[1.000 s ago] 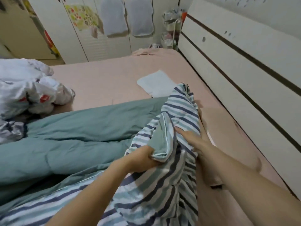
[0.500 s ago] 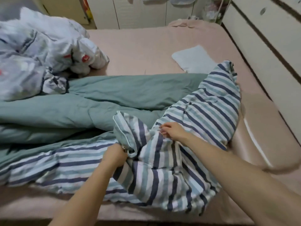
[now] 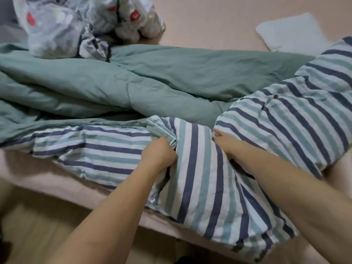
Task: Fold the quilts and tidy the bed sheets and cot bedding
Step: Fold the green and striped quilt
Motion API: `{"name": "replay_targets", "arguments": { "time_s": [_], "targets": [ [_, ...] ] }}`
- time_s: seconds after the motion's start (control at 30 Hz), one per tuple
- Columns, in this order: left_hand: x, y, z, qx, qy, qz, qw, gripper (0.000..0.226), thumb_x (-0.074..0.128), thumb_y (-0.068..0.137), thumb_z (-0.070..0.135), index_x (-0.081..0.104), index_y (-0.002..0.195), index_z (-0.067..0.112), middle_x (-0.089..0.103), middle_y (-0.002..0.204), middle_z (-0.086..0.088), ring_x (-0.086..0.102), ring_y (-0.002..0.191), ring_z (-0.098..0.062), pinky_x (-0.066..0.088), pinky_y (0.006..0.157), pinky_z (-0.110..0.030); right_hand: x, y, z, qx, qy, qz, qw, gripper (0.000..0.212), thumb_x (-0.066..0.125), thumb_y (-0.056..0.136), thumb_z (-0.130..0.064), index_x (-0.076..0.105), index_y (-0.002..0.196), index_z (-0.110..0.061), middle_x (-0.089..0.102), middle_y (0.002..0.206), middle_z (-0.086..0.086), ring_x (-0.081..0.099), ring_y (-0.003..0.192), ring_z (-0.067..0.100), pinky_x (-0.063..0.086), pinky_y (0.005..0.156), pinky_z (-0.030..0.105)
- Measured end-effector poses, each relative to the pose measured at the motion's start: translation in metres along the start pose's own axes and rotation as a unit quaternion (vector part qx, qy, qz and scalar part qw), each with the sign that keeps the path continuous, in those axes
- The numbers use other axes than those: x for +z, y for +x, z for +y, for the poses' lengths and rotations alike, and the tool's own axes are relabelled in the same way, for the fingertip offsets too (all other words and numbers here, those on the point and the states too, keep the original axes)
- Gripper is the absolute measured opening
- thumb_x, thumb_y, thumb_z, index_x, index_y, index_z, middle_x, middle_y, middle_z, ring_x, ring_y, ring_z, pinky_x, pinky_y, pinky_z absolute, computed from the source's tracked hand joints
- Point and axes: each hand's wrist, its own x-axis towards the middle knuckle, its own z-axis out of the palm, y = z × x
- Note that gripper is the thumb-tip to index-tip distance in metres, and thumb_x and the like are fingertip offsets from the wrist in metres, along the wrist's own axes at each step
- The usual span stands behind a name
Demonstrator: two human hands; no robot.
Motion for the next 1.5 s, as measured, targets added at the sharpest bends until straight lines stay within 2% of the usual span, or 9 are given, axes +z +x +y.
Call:
{"name": "replay_targets", "arguments": {
  "time_s": [0.17,0.47,0.7,0.8,0.97,1.07,1.27,1.4,1.5],
  "targets": [
    [-0.011,-0.025,0.017,0.040,-0.110,-0.023,0.993,0.058,0.039,0.091,0.063,0.059,0.124,0.019,0.061,0.128,-0.007,0.056,0.114,-0.030,0.042,0.091,-0.036,-0.030,-0.059,0.034,-0.009,-0.073,-0.035,0.997,0.021,0.043,0.082,-0.049,0.048,0.073,-0.031,0.067,0.103,0.001,0.059,0.087,0.022,0.040,0.068,0.031],
    [-0.047,-0.108,0.184,0.242,-0.086,-0.051,0.965,0.077,0.079,0.074,0.037,0.045,0.138,0.013,0.055,0.135,-0.007,0.052,0.122,-0.027,0.043,0.099,-0.036,-0.106,-0.308,0.156,0.274,0.035,0.060,0.959,0.004,0.055,0.082,-0.030,0.053,0.084,-0.027,0.066,0.094,-0.001,0.060,0.090,0.022,0.039,0.064,0.031],
    [-0.061,-0.201,0.351,0.368,-0.043,0.055,0.927,0.030,0.063,0.087,0.040,0.050,0.094,0.014,0.060,0.098,-0.009,0.054,0.084,-0.029,0.043,0.069,-0.035,-0.076,-0.558,0.205,0.492,0.072,0.232,0.836,0.005,0.054,0.081,-0.020,0.051,0.085,-0.020,0.065,0.093,0.013,0.058,0.083,0.034,0.030,0.059,0.031],
    [-0.043,-0.238,0.399,0.416,0.025,0.046,0.908,0.027,0.063,0.086,0.040,0.050,0.090,0.016,0.056,0.091,-0.006,0.052,0.080,-0.027,0.043,0.069,-0.034,-0.017,-0.598,0.182,0.585,0.155,0.150,0.782,0.019,0.047,0.089,-0.021,0.059,0.103,-0.016,0.064,0.106,0.013,0.060,0.095,0.033,0.039,0.066,0.031],
    [0.023,-0.275,0.407,0.468,0.096,-0.056,0.877,0.017,0.066,0.084,0.029,0.060,0.086,0.014,0.065,0.099,-0.012,0.060,0.092,-0.031,0.045,0.075,-0.033,0.045,-0.620,0.143,0.543,0.386,0.125,0.735,0.024,0.054,0.090,-0.017,0.058,0.113,-0.016,0.061,0.122,0.010,0.057,0.108,0.028,0.039,0.078,0.023],
    [0.046,-0.282,0.394,0.508,0.089,-0.110,0.850,0.019,0.062,0.089,0.023,0.065,0.096,0.005,0.066,0.106,-0.015,0.059,0.100,-0.033,0.038,0.077,-0.026,0.029,-0.613,0.135,0.431,0.536,0.250,0.681,0.080,0.079,0.071,-0.031,0.037,0.139,-0.026,0.043,0.124,-0.010,0.042,0.112,0.009,0.032,0.088,0.021],
    [0.051,-0.294,0.387,0.587,0.076,-0.128,0.796,0.014,0.055,0.093,0.019,0.067,0.092,0.012,0.069,0.100,-0.007,0.061,0.092,-0.025,0.046,0.085,-0.034,-0.008,-0.562,0.154,0.360,0.419,0.160,0.818,0.129,0.084,0.059,-0.044,-0.005,0.152,-0.036,0.015,0.159,-0.001,0.022,0.144,0.024,0.025,0.116,0.041],
    [0.027,-0.260,0.385,0.606,0.046,-0.103,0.787,0.015,0.057,0.091,0.016,0.070,0.098,0.011,0.071,0.098,-0.003,0.063,0.091,-0.020,0.046,0.083,-0.034,-0.018,-0.508,0.165,0.318,0.549,0.120,0.764,0.121,0.082,0.073,-0.025,-0.008,0.153,-0.026,0.024,0.156,0.007,0.032,0.140,0.027,0.026,0.116,0.036],
    [0.014,-0.221,0.386,0.595,0.060,-0.074,0.798,0.016,0.054,0.091,0.015,0.068,0.098,0.012,0.070,0.099,-0.007,0.062,0.092,-0.026,0.043,0.077,-0.034,-0.024,-0.479,0.180,0.362,0.533,0.124,0.755,0.065,0.077,0.078,-0.027,0.047,0.135,-0.015,0.057,0.129,0.005,0.055,0.116,0.020,0.042,0.097,0.024]
  ]
}}
